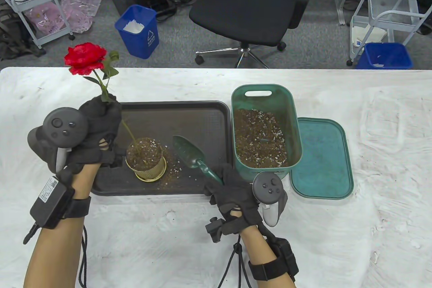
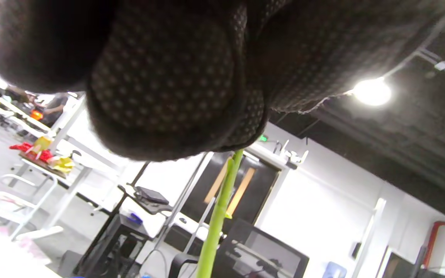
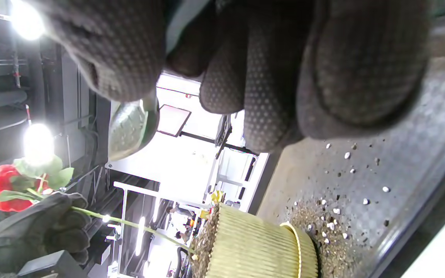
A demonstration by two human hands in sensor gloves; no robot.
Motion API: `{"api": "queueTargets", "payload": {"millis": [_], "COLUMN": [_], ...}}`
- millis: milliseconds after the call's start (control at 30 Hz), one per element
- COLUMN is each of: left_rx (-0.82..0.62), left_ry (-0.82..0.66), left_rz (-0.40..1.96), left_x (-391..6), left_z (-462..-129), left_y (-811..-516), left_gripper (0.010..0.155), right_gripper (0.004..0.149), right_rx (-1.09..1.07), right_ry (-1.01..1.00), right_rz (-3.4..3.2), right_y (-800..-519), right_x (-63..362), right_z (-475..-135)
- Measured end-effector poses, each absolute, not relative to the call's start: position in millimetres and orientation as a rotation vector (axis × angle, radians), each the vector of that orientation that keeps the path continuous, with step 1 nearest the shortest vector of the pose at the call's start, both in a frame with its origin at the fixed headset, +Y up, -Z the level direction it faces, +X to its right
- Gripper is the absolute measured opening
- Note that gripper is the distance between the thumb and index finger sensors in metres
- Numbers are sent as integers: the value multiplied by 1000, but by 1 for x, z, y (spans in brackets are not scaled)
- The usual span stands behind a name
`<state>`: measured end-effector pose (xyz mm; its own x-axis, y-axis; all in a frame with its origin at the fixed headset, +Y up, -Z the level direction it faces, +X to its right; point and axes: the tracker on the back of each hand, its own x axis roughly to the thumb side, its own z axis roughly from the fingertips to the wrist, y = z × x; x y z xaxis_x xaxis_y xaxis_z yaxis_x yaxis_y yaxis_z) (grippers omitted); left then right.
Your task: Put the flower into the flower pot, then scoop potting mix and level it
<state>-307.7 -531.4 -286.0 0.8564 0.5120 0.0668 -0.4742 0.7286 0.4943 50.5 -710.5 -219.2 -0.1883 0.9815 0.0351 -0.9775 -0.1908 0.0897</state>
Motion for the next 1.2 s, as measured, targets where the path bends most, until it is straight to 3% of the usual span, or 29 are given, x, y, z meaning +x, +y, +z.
{"api": "queueTargets", "payload": {"millis": [300,600,800,1200], "left_rx": [526,353,317,258], "left_ry": [13,-4,-55,-80], "left_rz": [658,684,659,616], "left_x": [-317,-314,-307,-304], "left_z": [-272,-279,-283,-290], "left_y": [-556,-595,-597,-595], "left_gripper": [41,42,41,40], "right_gripper": [45,46,59,53], "right_rx": [95,92,110,194], "right_ry": [75,92,92,185], "right_rz": [1788,1786,1804,2023], "right_y": [-715,-717,-714,-669], "right_x": [46,35,31,-35], "right_z": [-219,-218,-217,-259]}}
